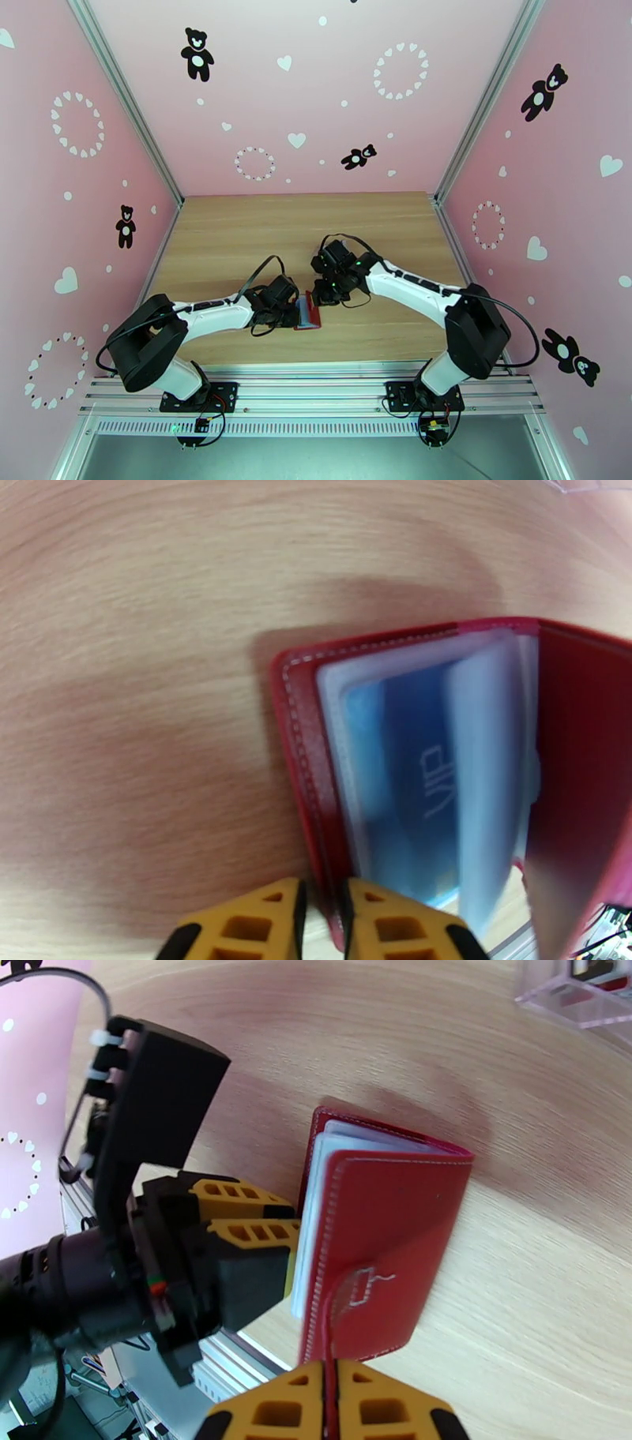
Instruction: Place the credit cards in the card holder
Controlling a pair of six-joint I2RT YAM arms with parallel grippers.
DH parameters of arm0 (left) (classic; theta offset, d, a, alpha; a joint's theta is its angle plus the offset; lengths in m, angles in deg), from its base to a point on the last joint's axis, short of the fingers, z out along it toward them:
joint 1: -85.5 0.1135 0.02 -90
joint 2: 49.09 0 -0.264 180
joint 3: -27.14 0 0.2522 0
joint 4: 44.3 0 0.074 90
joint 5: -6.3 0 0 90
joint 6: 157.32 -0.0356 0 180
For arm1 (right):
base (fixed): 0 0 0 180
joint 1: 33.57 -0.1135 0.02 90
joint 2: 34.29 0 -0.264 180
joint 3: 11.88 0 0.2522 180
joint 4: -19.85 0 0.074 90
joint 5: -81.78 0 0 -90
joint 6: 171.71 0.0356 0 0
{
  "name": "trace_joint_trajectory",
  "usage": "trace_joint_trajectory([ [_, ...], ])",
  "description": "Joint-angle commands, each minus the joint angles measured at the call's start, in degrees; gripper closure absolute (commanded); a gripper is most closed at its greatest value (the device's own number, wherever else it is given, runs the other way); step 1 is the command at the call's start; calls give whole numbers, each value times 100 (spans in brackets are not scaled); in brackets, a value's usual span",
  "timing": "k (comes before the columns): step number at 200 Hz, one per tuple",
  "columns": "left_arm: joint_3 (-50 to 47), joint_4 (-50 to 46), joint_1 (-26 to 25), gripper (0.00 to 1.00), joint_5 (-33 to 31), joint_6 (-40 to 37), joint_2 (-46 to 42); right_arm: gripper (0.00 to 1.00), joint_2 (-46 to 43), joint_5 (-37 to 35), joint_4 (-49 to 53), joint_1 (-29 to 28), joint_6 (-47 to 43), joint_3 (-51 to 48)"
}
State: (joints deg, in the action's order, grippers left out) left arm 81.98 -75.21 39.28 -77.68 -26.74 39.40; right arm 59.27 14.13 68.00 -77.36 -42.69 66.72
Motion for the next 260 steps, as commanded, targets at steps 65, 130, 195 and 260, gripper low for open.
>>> trace_joint_trajectory([
  [65,-519,-516,287,76,-221,-102,-914,67,692,182,-224,-245,143,620],
  [130,-726,-817,584,76,-330,-191,-1393,35,1010,485,-440,-367,228,828],
  [195,-786,-1182,796,76,-376,-261,-1943,31,1288,446,-510,-446,290,763],
  [260,-752,-1342,796,75,-452,-265,-2148,17,1495,908,-1266,-446,605,503],
])
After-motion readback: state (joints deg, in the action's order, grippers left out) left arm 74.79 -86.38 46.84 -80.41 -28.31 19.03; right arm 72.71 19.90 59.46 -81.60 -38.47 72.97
